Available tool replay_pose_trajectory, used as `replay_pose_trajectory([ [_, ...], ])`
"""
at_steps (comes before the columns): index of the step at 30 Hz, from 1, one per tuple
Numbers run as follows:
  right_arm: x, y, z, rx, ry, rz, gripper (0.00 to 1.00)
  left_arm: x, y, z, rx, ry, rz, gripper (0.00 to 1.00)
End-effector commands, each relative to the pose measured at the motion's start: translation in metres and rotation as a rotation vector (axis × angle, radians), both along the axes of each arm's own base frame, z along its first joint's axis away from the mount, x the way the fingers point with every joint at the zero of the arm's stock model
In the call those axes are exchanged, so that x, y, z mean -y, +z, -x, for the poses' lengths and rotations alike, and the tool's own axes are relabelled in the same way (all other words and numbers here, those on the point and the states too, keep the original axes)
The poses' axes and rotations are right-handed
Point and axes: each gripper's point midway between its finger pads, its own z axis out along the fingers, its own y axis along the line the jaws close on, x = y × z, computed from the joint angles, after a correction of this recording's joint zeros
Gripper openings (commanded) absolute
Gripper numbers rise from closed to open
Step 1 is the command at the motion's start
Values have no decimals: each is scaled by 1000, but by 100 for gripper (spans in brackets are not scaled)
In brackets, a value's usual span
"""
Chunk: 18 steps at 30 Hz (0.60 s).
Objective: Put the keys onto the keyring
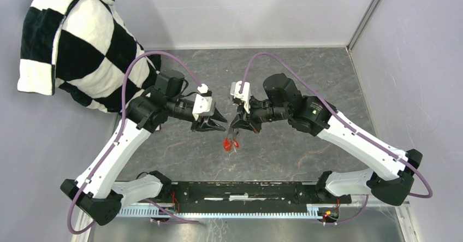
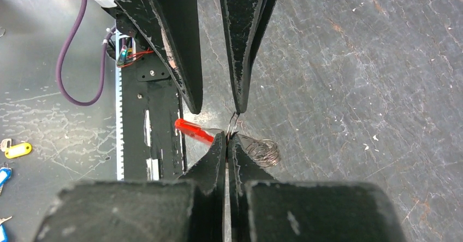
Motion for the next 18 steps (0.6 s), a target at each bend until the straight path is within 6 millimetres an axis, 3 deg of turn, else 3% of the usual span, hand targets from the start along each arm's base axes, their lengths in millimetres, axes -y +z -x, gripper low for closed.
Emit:
replay_pose_trajectory([
  [1,-8,34,3,68,34,-79,0,1,11,-8,105,5,16,39],
  [18,-9,32,1,68,25,-61,0,-5,28,1,172,2,51,38],
])
